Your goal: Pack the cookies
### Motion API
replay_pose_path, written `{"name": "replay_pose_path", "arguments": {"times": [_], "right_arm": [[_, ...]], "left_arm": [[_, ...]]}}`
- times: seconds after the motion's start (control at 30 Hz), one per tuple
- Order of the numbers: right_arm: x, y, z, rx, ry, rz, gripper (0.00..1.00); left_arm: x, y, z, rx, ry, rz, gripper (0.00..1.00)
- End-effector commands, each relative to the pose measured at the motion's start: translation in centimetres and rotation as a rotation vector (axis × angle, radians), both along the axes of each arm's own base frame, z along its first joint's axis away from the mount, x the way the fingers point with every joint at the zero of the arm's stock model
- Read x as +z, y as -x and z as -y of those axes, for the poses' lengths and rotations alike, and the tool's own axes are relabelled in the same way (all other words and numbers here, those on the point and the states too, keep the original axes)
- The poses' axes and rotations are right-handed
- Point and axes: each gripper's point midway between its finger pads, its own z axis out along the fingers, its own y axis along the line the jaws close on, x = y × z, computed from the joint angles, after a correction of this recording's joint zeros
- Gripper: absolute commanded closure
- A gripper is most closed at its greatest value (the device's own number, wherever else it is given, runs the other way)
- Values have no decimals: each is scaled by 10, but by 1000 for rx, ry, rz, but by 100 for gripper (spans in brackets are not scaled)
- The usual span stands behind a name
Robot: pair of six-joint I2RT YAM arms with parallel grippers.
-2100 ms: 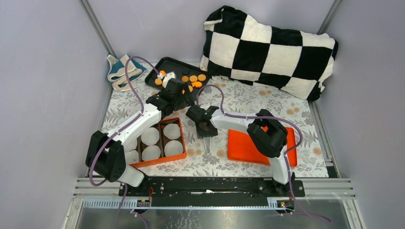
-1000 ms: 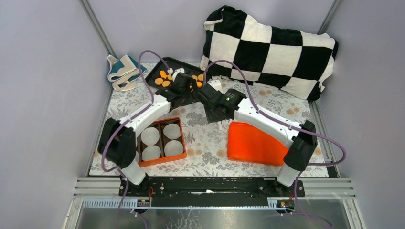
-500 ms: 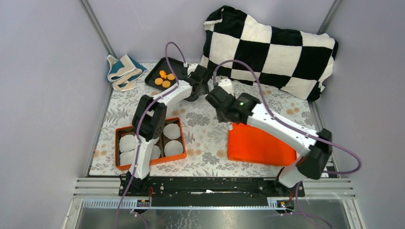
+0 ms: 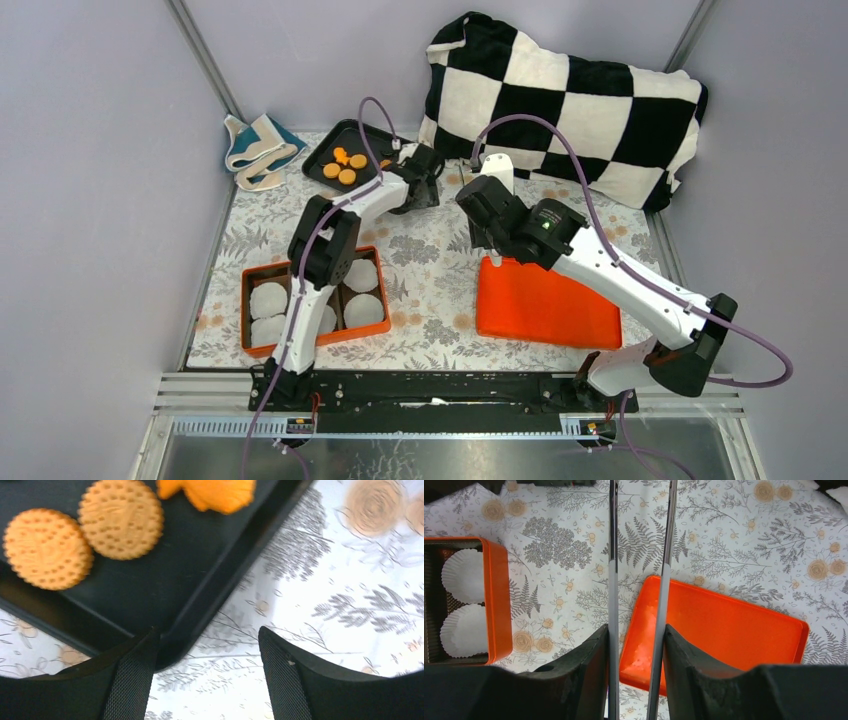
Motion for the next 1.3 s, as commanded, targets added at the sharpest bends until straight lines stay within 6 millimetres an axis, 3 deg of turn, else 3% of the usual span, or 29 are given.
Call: {"name": "replay_pose_path", "arguments": {"times": [0.0,0.2,0.37,0.47,0.6,0.7,0.8,0.9,1.0,1.1,1.27], "right_arm": [[41,-11,9,-36,-48,125,55],[54,-14,16,-47,-24,164,54],[58,-15,16,-51,-42,179,53],[57,-15,16,-54,-51,185,53],[64,-15,18,-68,-81,205,54],[78,-13,20,-65,-127,243,54],[87,-12,20,-53,-142,258,54],[86,-12,16,-34,-143,248,54],[76,-11,9,-6,-145,225,54],[63,-10,3,20,-140,198,54],[46,-5,-5,65,-144,160,54]], "left_arm": [[-15,44,52,-148,55,-75,24],[-24,128,97,-271,89,-162,24],[-30,189,115,-380,117,-225,24],[-19,207,132,-451,154,-198,24],[19,197,132,-412,163,-83,23],[77,182,115,-331,144,52,21],[131,176,80,-205,87,170,17],[155,184,43,-106,33,201,15],[149,203,7,-17,-33,159,14],[129,226,-20,53,-87,81,14],[95,242,-47,149,-147,-1,14]]}}
